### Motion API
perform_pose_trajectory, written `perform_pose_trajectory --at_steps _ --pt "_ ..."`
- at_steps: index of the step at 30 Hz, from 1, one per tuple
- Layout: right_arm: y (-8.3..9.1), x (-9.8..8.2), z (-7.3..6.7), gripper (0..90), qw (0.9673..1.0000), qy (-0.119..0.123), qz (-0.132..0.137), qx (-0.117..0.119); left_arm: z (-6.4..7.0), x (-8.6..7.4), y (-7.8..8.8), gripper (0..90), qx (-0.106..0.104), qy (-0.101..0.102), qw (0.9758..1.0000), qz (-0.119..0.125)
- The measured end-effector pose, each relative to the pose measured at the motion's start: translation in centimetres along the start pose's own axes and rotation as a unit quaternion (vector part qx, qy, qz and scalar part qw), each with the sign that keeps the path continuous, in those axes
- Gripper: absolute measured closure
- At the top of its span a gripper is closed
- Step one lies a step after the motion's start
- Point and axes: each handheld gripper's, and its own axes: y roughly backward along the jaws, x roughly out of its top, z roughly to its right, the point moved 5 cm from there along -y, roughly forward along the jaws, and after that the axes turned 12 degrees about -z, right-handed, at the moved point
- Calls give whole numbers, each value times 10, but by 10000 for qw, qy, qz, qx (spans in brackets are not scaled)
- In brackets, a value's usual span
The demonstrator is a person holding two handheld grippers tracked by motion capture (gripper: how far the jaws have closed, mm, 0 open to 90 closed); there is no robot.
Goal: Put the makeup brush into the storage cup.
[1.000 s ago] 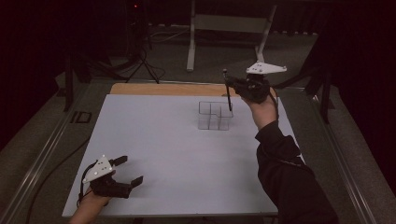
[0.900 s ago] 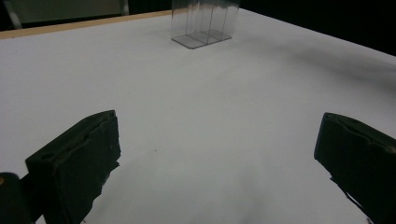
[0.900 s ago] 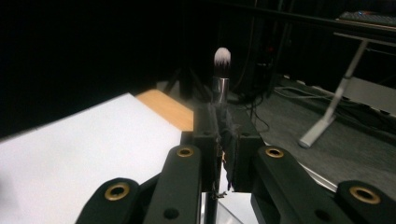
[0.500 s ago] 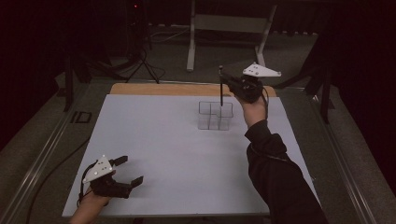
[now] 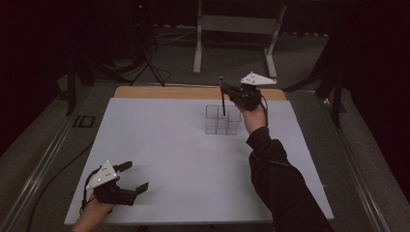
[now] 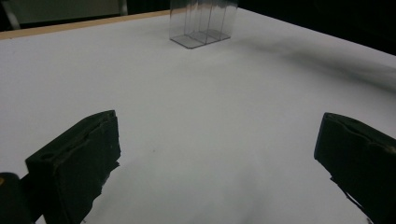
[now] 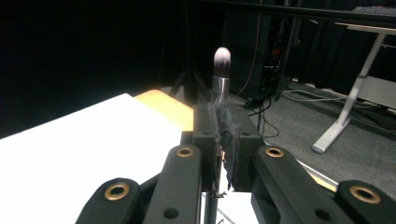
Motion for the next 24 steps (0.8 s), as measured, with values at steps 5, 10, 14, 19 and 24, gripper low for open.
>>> perform_pose_trajectory --at_steps 5,10,14,19,24 --pt "-10 -8 2 841 9998 -101 -139 32 0 0 0 14 -7 -11 10000 -9" --pt "-18 -21 6 841 9989 -304 -345 -8 0 0 0 14 -17 6 10000 4" --pt "-26 -31 9 841 9971 -395 -655 -19 0 0 -1 14 -14 -6 10000 -9" --pt "-34 -42 11 841 9935 -498 -1021 -31 0 0 -1 14 -16 6 10000 -6" --pt "-38 -47 13 841 9924 -510 -1112 -137 0 -1 -1 14 -18 1 10000 -14"
